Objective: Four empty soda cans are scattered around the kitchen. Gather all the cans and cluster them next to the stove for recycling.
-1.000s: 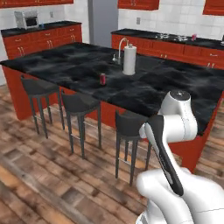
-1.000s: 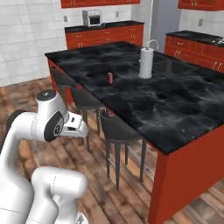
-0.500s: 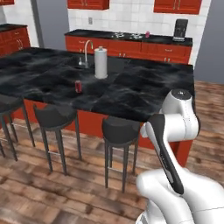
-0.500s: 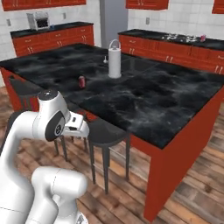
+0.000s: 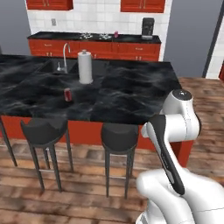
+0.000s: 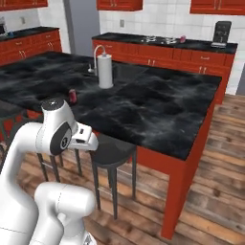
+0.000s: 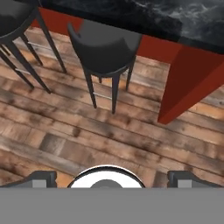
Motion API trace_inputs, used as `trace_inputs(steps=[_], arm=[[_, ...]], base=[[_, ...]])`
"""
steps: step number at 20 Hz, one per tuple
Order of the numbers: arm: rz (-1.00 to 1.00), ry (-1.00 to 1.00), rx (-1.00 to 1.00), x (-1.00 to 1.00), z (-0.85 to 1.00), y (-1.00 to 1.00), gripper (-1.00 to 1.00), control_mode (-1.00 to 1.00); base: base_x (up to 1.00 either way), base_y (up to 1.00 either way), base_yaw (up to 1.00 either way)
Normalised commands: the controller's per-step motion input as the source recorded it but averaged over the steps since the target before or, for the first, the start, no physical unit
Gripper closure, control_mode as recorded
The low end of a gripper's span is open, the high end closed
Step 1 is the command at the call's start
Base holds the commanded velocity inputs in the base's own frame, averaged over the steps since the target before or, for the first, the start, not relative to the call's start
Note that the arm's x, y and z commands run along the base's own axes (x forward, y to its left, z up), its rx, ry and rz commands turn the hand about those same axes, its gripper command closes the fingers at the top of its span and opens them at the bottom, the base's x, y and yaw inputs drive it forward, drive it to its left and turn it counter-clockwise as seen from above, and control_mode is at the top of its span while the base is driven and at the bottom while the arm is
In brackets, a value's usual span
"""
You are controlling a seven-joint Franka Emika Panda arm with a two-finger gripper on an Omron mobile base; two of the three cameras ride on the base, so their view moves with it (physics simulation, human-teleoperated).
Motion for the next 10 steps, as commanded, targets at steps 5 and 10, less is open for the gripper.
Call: trace_inputs(steps=[5, 10], arm=[[0.0, 0.0, 0.0, 0.0, 0.0, 0.0, -1.0, 1.0], [0.0, 0.0, 0.0, 0.0, 0.0, 0.0, -1.0, 1.0]], base=[[0.06, 0.84, -0.33], [0.07, 0.91, -0.29]])
